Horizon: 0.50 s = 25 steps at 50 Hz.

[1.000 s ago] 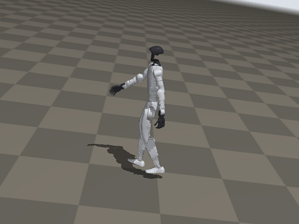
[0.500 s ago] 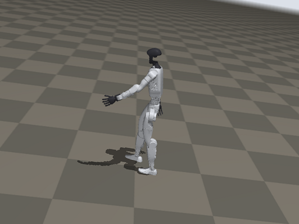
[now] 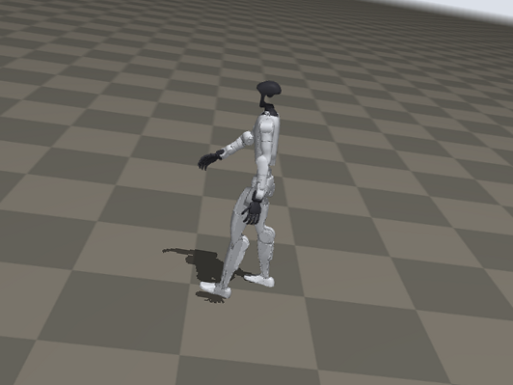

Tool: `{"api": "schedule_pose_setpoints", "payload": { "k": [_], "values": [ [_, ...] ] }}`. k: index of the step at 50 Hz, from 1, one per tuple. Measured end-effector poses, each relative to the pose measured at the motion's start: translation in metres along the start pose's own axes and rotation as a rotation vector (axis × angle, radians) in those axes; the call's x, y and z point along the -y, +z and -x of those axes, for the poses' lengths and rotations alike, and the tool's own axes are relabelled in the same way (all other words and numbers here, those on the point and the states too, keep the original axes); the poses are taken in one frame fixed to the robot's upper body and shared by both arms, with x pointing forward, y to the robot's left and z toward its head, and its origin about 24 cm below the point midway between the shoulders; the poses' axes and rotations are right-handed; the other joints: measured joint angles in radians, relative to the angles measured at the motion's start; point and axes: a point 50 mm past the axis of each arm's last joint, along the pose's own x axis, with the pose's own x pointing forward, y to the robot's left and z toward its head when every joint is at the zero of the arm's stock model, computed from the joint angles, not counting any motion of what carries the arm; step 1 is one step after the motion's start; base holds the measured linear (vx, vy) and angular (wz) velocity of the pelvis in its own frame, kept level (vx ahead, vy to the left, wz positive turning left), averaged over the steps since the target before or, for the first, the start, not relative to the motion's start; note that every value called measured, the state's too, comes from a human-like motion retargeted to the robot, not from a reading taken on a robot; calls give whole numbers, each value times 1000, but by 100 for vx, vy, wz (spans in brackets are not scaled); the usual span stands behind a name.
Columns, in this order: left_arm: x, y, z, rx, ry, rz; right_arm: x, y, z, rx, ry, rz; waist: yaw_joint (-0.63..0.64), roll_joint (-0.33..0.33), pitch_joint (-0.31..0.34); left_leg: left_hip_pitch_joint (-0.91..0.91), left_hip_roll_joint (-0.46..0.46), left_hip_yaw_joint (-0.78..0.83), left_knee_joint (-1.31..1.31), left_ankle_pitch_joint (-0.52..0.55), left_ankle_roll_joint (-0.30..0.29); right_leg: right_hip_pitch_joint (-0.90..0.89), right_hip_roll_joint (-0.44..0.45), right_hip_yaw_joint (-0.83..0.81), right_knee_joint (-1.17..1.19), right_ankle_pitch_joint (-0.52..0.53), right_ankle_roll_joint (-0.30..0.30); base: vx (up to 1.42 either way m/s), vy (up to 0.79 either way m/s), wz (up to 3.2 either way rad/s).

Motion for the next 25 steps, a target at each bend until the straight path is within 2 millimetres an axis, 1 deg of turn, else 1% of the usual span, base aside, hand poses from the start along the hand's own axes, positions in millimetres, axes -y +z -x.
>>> {"api": "schedule_pose_setpoints", "payload": {
  "k": [2,3,5,6,7,9,10,12,15,17,18,20,21,23,25],
  "values": [
    [-16,-47,8,-161,30,-20,17,31,-4,114,-35,-2,-6,-7,2,3,-10,20,8,-10,8,-19,-1,-3,-19,25,4,-47,-19,11],
    [-23,-66,14,-231,32,-27,24,44,-5,161,-53,-15,-11,-14,3,6,-18,28,16,-16,17,-31,-5,-6,-26,36,8,-46,-17,24],
    [-32,-96,24,-336,21,-37,38,64,-4,236,-85,-59,-21,-33,3,17,-41,38,46,-31,48,-59,-18,-16,-35,59,21,-45,-15,36],
    [-34,-106,28,-368,5,-41,43,69,-3,257,-95,-90,-28,-47,2,25,-56,38,71,-42,70,-75,-29,-23,-37,70,29,-44,-13,46],
    [-36,-114,31,-396,-14,-45,48,72,-2,273,-103,-124,-35,-62,0,31,-72,35,100,-56,94,-90,-42,-29,-39,80,37,-43,-11,54],
    [-38,-121,34,-423,-64,-56,52,68,0,271,-105,-194,-51,-94,-7,42,-100,20,185,-97,141,-119,-68,-45,-40,99,48,-42,-13,62],
    [-38,-122,35,-428,-90,-63,52,63,1,258,-101,-227,-60,-108,-11,48,-109,8,235,-120,161,-133,-78,-53,-38,108,49,-40,-16,66],
    [-36,-116,32,-415,-132,-78,46,41,2,194,-78,-269,-81,-130,-24,58,-122,-22,353,-174,190,-156,-93,-70,-34,123,49,-39,-14,69],
    [-28,-94,23,-353,-163,-105,26,-6,8,39,-36,-289,-123,-141,-44,78,-124,-85,535,-244,210,-180,-101,-103,-27,147,49,-39,-6,72],
    [-20,-70,14,-282,-152,-115,6,-45,17,-100,-3,-263,-154,-130,-55,111,-118,-131,605,-255,204,-195,-93,-127,-22,164,49,-40,0,68],
    [-14,-54,9,-238,-141,-115,-4,-65,24,-175,15,-241,-169,-122,-58,132,-114,-155,621,-251,196,-202,-87,-141,-21,174,49,-43,3,64],
    [0,-14,1,-133,-117,-100,-24,-104,41,-328,56,-187,-199,-103,-56,184,-105,-203,608,-232,172,-217,-69,-166,-21,196,49,-46,3,57],
    [8,10,-3,-69,-106,-81,-34,-122,51,-404,80,-158,-212,-92,-49,216,-98,-223,570,-222,153,-226,-57,-177,-25,209,49,-51,2,47],
    [24,64,-4,68,-102,-34,-51,-154,73,-546,133,-109,-238,-72,-29,276,-85,-258,473,-214,111,-246,-31,-198,-35,236,49,-56,2,41],
    [40,123,2,218,-124,17,-67,-180,96,-671,192,-78,-265,-52,-2,322,-71,-281,358,-230,65,-269,-8,-224,-50,259,49,-62,5,41]
  ]
}}
